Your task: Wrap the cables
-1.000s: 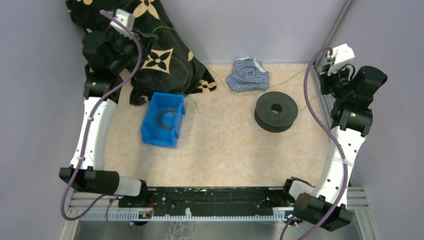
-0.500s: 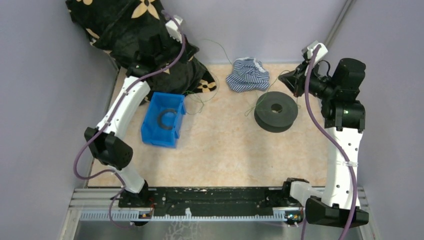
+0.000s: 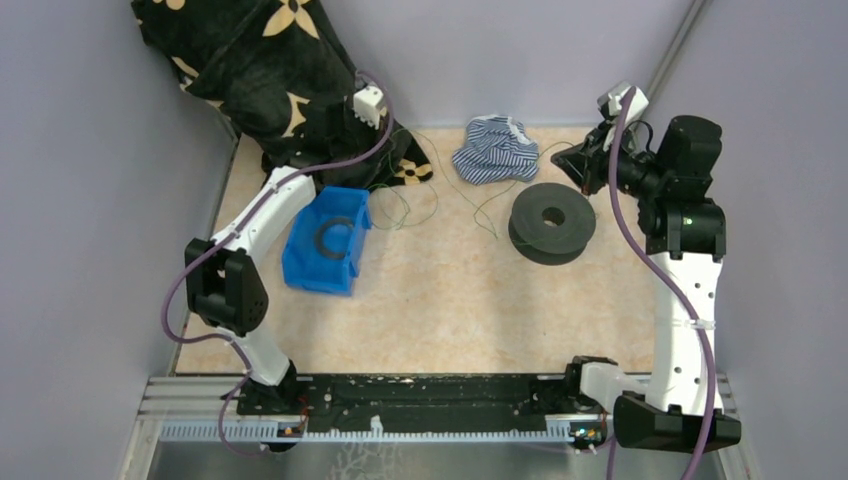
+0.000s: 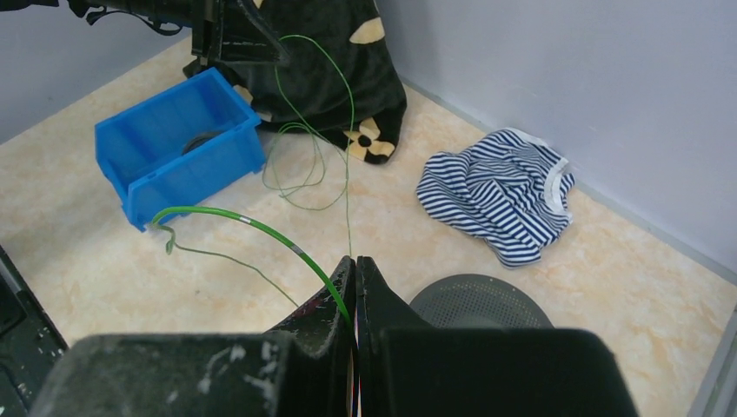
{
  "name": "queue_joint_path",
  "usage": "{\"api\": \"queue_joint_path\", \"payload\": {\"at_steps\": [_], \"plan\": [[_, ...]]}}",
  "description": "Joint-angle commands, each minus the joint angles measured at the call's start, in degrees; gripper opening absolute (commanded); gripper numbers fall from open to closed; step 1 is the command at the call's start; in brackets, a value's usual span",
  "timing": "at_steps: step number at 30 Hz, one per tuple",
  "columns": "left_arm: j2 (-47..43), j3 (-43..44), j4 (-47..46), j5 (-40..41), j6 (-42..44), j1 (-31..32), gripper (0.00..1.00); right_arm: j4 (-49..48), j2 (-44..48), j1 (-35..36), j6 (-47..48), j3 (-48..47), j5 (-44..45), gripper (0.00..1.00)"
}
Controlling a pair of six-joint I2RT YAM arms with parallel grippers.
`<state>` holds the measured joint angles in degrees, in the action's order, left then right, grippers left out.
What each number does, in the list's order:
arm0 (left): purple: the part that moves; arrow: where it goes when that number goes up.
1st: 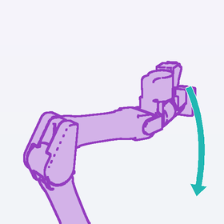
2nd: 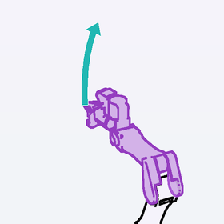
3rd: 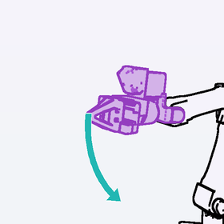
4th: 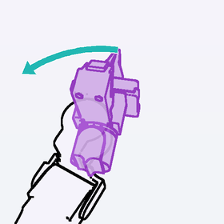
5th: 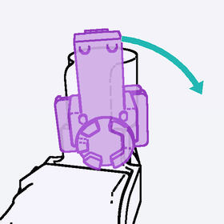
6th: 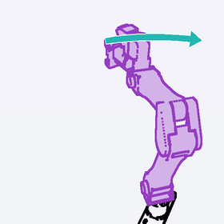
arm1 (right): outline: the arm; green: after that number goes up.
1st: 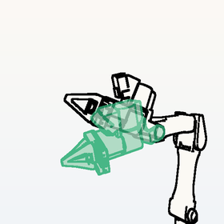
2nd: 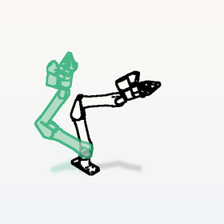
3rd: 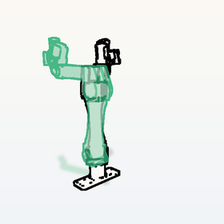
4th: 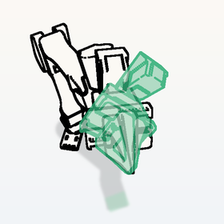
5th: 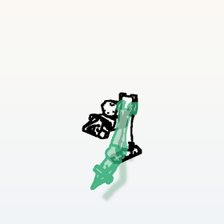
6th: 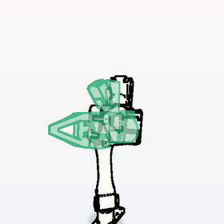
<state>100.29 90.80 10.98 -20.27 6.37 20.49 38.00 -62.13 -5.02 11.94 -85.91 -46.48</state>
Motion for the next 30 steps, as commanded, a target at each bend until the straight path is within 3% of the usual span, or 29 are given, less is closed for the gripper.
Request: {"api": "queue_joint_path", "payload": {"at_steps": [1,11,26,30], "plan": [[-4.1,-1.8,-4.7,3.9,4.3,0.0,0.02,0.7,0.1,1.3,0.9,-0.5,1.2,0.0],[-5.4,-4.5,-6.6,6.0,7.0,-0.1,0.02,3.0,0.8,2.2,0.9,-0.9,2.7,0.0],[-14.6,-15.0,-4.2,-0.8,14.6,0.0,0.03,2.1,0.7,2.7,0.6,-0.5,4.1,0.0],[-17.7,-17.3,0.1,-6.6,19.6,0.0,0.04,2.0,0.7,3.2,0.5,-0.2,4.4,0.0]]}}
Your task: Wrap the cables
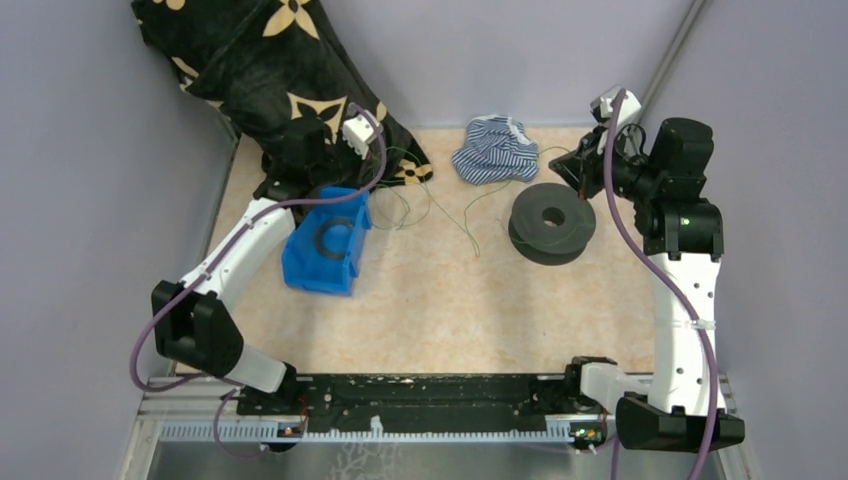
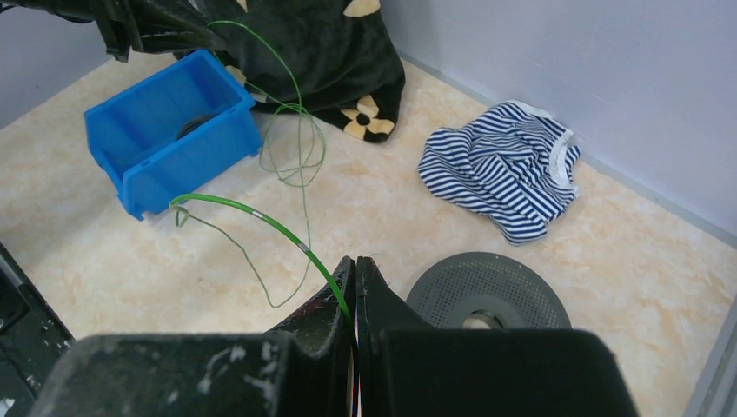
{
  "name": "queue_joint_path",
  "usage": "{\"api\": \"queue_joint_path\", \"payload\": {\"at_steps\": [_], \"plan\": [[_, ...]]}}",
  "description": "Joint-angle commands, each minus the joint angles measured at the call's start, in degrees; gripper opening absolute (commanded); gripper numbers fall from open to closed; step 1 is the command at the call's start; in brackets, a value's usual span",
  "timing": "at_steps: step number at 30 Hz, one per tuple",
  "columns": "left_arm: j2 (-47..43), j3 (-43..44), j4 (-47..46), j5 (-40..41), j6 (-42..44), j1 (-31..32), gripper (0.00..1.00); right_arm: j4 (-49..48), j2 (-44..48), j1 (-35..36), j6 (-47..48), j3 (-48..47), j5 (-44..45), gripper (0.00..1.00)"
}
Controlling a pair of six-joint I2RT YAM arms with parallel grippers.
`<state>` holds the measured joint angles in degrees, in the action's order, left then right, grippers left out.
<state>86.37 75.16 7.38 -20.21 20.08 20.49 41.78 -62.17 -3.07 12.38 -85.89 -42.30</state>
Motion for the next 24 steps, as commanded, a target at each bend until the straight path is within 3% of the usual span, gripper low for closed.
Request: {"api": "queue_joint_path", "payload": {"at_steps": [1,10,17,24], "plan": [[-4.5,-2.2,5.1,-8.1,7.3,0.0,0.04,-1.8,0.8,1.3,0.1,-0.2,0.3,0.0],[-8.6,-7.0,19.7,-19.5,17.2,2.1,0.08,-3.6,0.6,1.8,-0.9,-0.3,0.7,0.0],[-9.5,-11.4,19.2,-21.9,15.8,6.6,0.15,-7.3,-1.0,2.8,-4.2,-1.3,-1.1,0.0],[-8.6,-10.8,19.3,-25.5,15.1,8.7,0.4,-10.5,-3.1,5.6,-6.6,-3.3,-1.6,0.0]]}}
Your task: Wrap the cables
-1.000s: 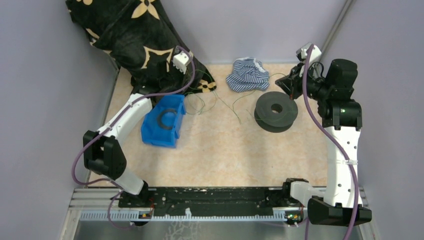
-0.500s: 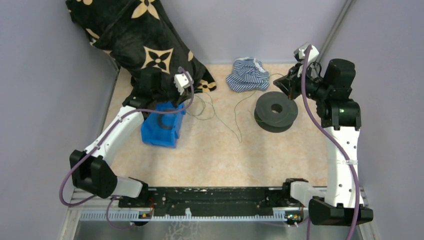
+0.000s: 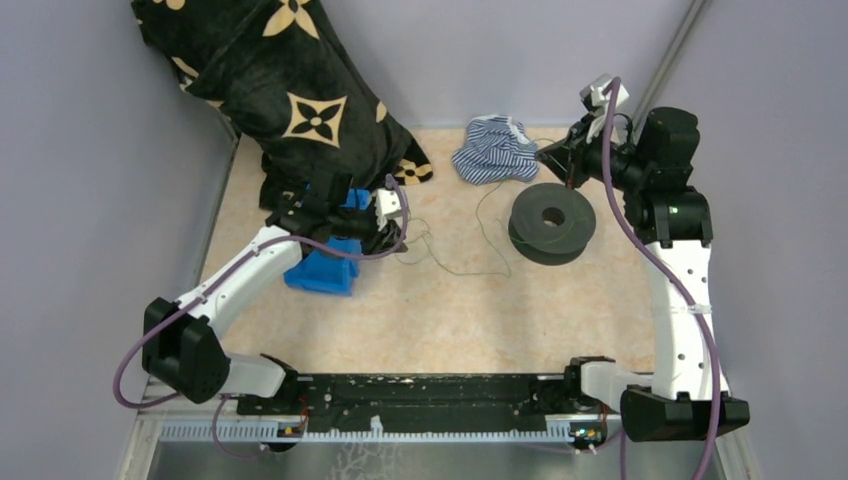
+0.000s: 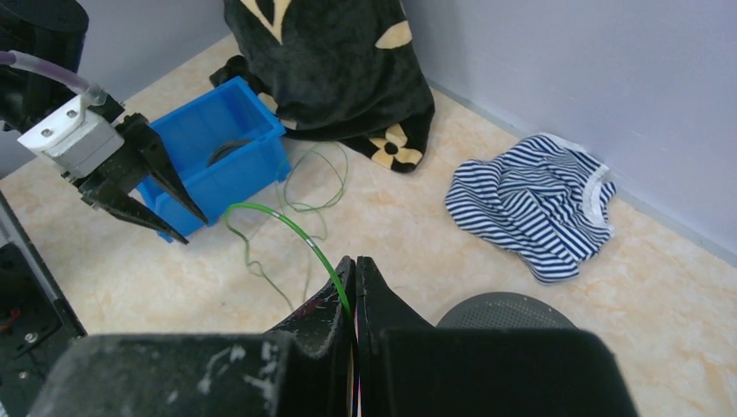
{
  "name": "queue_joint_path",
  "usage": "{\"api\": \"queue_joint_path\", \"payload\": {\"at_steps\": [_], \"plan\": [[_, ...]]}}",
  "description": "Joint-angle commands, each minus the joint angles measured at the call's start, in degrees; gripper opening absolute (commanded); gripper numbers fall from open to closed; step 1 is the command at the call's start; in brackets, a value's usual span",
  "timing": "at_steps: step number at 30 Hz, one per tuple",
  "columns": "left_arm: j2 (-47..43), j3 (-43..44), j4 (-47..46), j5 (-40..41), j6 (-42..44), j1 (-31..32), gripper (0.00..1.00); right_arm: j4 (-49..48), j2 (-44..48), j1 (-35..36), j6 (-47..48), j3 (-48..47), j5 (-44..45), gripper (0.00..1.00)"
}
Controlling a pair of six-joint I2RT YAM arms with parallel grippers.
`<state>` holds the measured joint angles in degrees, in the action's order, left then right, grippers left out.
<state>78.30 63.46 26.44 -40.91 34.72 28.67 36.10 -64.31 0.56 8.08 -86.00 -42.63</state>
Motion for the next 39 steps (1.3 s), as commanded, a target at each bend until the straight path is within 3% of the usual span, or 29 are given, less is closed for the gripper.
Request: {"api": "queue_joint_path", "payload": {"at_steps": [1,4,9,19,26,31,39], "plan": [[-0.6,1.4,0.5,-5.7,0.4,0.5,0.44,-5.1,-1.3,2.3,-2.7,-3.6,-1.5,0.0],[-0.6,4.6,2.1,-8.1,0.3,0.6,0.56,-6.2,-1.9,3.1,-3.7,-4.1,-3.0,0.0],[0.2,7.6,-1.0,-9.4,-3.5,0.5,0.67,-8.2,-2.6,3.7,-6.0,-4.4,-7.5,0.0],[12.3,10.8,-18.9,-12.5,-19.8,0.5,0.74,-15.1,-3.3,4.8,-13.3,-4.4,-13.3,0.0],[20.4,14.2,-30.5,-9.0,-32.1,0.4,0.74,-19.2,-5.4,6.2,-19.1,-5.0,-16.7,0.0],[26.3,17.8,-32.0,-2.8,-43.7,0.5,0.74,-20.0,-6.5,8.1,-20.7,-6.0,-16.6,0.0],[32.8,21.7,-34.0,-4.9,-60.1,0.7,0.76,-18.0,-8.5,12.0,-19.8,-7.4,-15.0,0.0]]}}
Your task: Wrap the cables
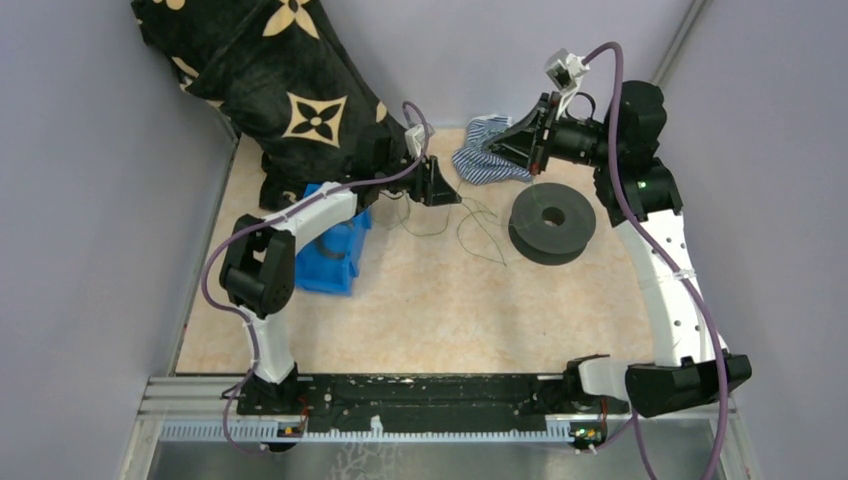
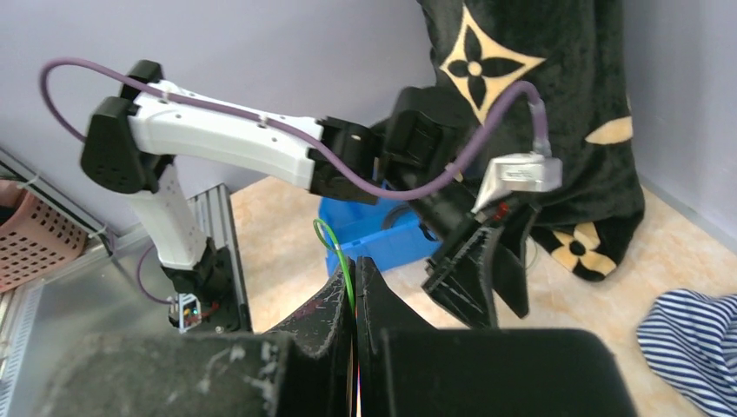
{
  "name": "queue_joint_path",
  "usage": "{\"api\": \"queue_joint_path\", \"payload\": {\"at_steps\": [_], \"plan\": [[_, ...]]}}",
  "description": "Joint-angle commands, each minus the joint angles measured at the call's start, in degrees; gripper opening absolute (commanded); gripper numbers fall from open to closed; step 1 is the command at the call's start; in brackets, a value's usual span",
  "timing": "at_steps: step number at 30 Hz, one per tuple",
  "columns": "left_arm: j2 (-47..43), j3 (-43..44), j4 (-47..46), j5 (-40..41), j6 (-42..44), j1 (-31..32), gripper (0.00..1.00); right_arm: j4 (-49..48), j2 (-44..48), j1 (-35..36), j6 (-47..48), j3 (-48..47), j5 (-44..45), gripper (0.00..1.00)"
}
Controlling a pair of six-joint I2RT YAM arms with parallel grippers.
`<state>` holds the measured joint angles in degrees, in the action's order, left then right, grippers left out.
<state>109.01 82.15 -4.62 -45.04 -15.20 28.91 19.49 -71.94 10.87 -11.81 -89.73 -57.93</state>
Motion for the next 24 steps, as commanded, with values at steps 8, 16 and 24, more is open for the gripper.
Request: {"api": "queue_joint_path", "payload": {"at_steps": [8,16,24], "plan": [[5.6,6.1,-1.8,-0.1,-16.6,1.5,0.78,0.0,-2.7,3.9,1.4,-5.4,1.3,0.0],[8.3,7.5,1.0,2.6,-18.5,2.6,0.78,0.2,-3.1,4.7,1.5,-6.5,1.5,0.0],[11.3,10.3,0.7,2.6,-19.4,4.1,0.77,0.2,-2.7,5.2,1.6,-5.6,1.5,0.0]]}}
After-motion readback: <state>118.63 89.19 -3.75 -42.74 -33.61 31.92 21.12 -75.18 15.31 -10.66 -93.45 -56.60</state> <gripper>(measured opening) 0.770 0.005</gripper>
